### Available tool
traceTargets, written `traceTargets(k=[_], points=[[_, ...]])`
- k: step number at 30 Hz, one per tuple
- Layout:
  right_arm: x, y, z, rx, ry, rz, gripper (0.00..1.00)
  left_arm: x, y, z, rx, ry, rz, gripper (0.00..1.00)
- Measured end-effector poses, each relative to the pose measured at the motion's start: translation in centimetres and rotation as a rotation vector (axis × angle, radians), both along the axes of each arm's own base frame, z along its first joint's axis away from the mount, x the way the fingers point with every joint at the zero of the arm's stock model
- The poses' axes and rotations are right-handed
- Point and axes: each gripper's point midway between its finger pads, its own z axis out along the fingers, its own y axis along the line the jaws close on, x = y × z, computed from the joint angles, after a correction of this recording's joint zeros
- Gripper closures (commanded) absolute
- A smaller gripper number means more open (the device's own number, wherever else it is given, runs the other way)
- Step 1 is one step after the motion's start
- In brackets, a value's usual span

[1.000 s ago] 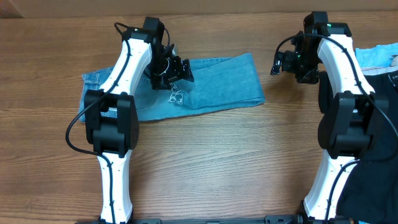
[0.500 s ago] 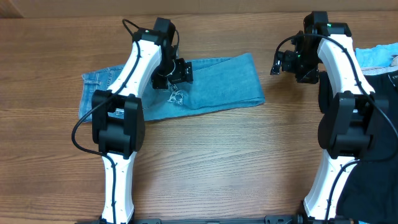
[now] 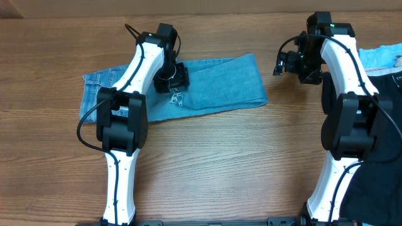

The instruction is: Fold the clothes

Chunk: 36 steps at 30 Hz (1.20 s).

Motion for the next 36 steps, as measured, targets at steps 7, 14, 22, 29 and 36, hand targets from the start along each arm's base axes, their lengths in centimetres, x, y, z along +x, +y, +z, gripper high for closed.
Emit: traceTargets(k=[7, 14, 22, 29, 36], points=[[0.0, 0.0, 0.0, 0.0, 0.0, 0.0, 0.0, 0.1, 0.2, 0.6, -0.019, 0.034, 0.017, 0.96], [0.0, 0.0, 0.0, 0.0, 0.0, 0.0, 0.0, 1.2, -0.3, 2.0, -0.04, -0.01, 0.008, 0.96], [0.0, 0.0, 0.0, 0.0, 0.0, 0.0, 0.0, 2.8, 0.9, 2.5, -0.008, -0.082, -0.041, 0.96], [0.0, 0.0, 0.0, 0.0, 0.001, 0.0, 0.0, 4.1, 1.4, 2.6, 0.017, -0.141, -0.064, 0.33], [0.0, 0.0, 0.0, 0.0, 0.0, 0.0, 0.0, 3.7, 2.5, 7.6, 0.061, -0.132, -0.073, 0.29]])
